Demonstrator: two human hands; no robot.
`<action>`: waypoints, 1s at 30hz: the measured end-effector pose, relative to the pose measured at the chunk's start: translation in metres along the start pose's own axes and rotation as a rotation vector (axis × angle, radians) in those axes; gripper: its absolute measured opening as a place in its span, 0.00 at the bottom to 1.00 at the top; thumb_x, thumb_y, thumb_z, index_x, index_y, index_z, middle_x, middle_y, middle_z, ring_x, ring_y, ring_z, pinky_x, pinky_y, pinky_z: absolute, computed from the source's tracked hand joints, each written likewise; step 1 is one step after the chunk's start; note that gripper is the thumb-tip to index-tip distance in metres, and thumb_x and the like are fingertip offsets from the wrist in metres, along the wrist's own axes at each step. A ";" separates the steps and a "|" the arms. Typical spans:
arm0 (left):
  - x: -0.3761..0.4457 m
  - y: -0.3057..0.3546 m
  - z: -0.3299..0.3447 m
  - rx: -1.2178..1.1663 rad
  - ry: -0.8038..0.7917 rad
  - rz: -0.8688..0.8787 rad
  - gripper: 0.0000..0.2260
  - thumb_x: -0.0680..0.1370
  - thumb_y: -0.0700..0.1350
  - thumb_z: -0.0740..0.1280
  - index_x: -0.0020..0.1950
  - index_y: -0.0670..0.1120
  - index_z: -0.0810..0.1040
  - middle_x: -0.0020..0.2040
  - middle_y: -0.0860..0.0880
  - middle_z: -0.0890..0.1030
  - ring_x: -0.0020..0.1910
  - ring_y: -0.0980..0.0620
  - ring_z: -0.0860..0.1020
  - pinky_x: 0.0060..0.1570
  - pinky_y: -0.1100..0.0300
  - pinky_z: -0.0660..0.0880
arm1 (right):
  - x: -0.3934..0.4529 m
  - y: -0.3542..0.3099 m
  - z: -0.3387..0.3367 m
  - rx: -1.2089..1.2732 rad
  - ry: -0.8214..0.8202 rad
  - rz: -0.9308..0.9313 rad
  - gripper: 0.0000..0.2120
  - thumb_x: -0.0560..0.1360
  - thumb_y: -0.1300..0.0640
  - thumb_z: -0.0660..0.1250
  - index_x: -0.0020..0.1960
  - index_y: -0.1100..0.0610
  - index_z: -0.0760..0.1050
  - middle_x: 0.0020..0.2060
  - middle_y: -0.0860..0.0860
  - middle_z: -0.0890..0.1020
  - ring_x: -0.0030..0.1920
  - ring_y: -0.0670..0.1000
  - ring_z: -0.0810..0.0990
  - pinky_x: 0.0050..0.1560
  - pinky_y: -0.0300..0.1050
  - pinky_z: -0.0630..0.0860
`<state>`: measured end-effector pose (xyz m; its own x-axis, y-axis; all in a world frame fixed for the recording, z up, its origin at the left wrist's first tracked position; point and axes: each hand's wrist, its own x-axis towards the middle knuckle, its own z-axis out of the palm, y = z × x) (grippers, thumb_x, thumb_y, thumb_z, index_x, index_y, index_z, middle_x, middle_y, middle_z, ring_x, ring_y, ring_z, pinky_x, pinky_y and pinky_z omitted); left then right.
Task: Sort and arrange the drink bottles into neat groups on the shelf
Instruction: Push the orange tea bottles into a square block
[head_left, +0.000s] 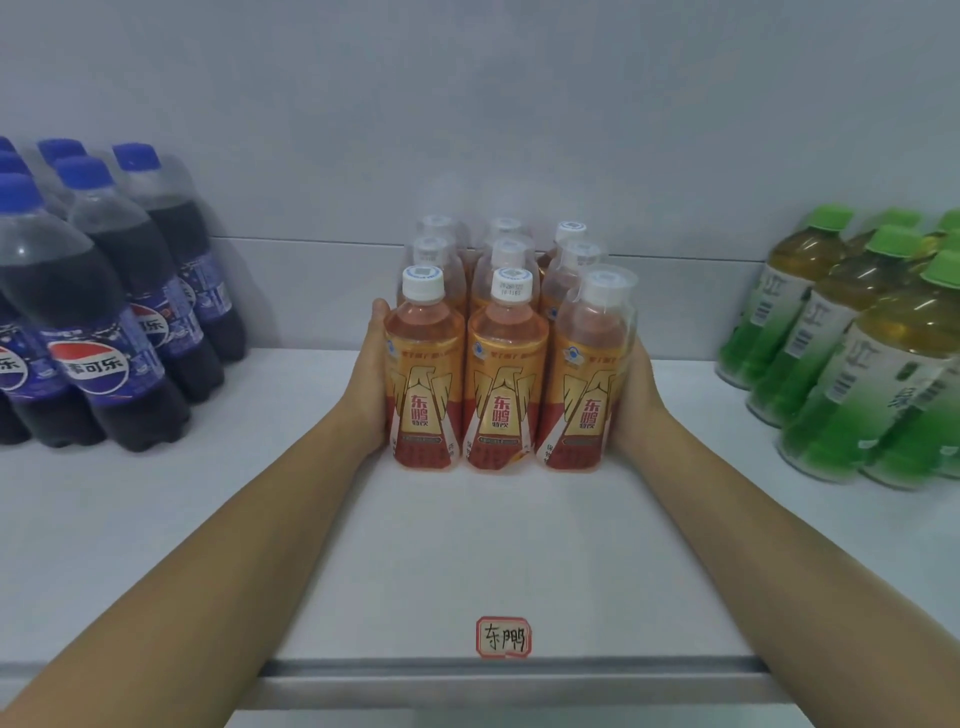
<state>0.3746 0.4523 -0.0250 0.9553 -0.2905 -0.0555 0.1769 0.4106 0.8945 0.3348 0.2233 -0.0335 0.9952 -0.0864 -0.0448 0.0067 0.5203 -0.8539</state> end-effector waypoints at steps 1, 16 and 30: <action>-0.002 0.000 -0.001 0.008 -0.003 -0.008 0.34 0.84 0.66 0.46 0.45 0.52 0.90 0.50 0.46 0.88 0.50 0.49 0.86 0.50 0.53 0.82 | -0.002 0.000 -0.003 -0.031 0.038 -0.027 0.31 0.82 0.33 0.52 0.60 0.54 0.83 0.57 0.57 0.85 0.59 0.57 0.83 0.66 0.56 0.76; -0.072 -0.021 -0.017 0.662 -0.149 0.325 0.46 0.67 0.28 0.79 0.78 0.46 0.58 0.64 0.52 0.79 0.58 0.62 0.82 0.49 0.69 0.79 | -0.059 0.025 -0.004 -0.560 -0.017 -0.337 0.49 0.64 0.72 0.80 0.76 0.52 0.60 0.63 0.52 0.81 0.60 0.51 0.84 0.53 0.44 0.82; -0.061 -0.029 -0.026 0.881 0.028 0.407 0.49 0.66 0.42 0.84 0.79 0.54 0.59 0.58 0.70 0.79 0.55 0.71 0.79 0.51 0.76 0.74 | -0.064 0.033 -0.007 -0.693 0.059 -0.455 0.41 0.69 0.70 0.78 0.75 0.57 0.62 0.60 0.47 0.81 0.58 0.42 0.83 0.52 0.35 0.79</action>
<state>0.3171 0.4813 -0.0588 0.9115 -0.2439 0.3311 -0.3982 -0.3225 0.8587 0.2711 0.2398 -0.0625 0.9028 -0.2163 0.3717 0.3271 -0.2157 -0.9200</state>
